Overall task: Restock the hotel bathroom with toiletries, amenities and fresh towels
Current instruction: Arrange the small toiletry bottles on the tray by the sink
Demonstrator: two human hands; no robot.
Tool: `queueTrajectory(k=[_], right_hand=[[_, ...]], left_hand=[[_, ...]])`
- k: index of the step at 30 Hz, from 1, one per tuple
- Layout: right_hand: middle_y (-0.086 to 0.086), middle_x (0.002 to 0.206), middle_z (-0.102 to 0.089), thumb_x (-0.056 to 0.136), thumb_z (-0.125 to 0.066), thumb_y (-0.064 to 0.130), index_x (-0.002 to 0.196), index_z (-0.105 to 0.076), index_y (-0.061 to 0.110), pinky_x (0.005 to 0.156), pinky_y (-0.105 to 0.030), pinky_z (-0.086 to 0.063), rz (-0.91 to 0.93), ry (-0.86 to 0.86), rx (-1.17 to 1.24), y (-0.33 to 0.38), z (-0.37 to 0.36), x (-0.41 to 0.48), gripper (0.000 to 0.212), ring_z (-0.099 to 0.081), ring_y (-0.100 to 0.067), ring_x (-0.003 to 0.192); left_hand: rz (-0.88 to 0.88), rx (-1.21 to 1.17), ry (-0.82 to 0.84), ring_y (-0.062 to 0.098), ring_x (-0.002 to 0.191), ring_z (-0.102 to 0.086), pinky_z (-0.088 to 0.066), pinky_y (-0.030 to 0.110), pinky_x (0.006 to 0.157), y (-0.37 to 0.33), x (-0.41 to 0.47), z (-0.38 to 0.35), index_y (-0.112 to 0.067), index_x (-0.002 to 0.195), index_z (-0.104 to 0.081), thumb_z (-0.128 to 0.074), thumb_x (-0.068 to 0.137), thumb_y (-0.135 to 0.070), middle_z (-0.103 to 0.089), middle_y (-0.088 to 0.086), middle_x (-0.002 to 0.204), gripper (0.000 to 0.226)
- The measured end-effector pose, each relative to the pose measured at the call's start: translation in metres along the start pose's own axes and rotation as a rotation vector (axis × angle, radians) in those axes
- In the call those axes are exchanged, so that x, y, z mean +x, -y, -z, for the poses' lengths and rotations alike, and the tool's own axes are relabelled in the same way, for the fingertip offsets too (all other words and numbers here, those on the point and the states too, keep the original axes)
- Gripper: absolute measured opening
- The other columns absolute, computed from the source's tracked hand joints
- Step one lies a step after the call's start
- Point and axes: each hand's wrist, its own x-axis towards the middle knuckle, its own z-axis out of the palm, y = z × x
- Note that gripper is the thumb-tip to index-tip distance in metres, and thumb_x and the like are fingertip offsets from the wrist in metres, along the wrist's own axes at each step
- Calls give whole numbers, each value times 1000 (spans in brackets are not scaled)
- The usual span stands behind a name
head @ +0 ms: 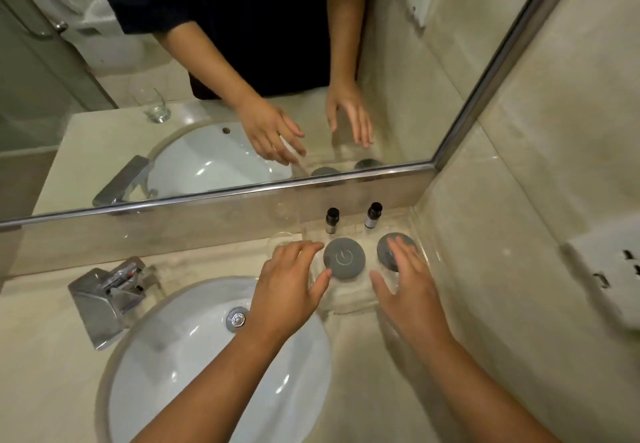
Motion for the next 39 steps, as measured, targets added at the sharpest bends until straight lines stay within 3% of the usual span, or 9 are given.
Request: queueTrajectory(k=[4, 9, 14, 24, 39], right_hand=[[8, 171, -15, 101, -52, 51, 163, -20, 28, 127, -40, -18, 52, 55, -156, 11, 17, -49, 74, -8, -14, 159], [7, 173, -9, 101, -41, 62, 164, -15, 30, 127, -41, -14, 39, 27, -275, 16, 35, -115, 75, -1, -15, 159], [8, 173, -1, 101, -35, 65, 165, -11, 31, 128, -45, -12, -11, -17, -315, 20, 50, -182, 77, 4, -17, 159], [8, 173, 6, 100, -30, 69, 164, -4, 35, 127, -45, -3, -166, -110, -292, 8, 67, -309, 77, 11, -15, 158], [13, 172, -1, 97, -25, 74, 164, -12, 34, 127, -39, 0, -336, -310, -185, -54, 112, -460, 80, 8, -8, 157]], left_hand=[[-65, 87, 0, 18, 139, -47, -44, 38, 108, -11, -48, 8, -31, 145, -52, -47, 98, -61, -54, -5, 149, 56], [-93, 118, 54, 22, 153, -29, -30, 44, 123, -25, -109, 13, -34, 155, -38, -28, 98, -72, -38, -2, 164, 69], [-190, 163, 85, 23, 159, -15, -15, 42, 127, -47, -156, 24, -33, 161, -27, -17, 94, -76, -25, 0, 170, 80], [-396, 150, 127, 24, 159, -14, -19, 45, 127, -86, -227, 22, -32, 161, -27, -21, 96, -74, -24, 1, 171, 78], [-702, 127, 282, 24, 159, -15, -15, 40, 126, -199, -326, -38, -33, 162, -24, -26, 100, -72, -25, 0, 171, 74]])
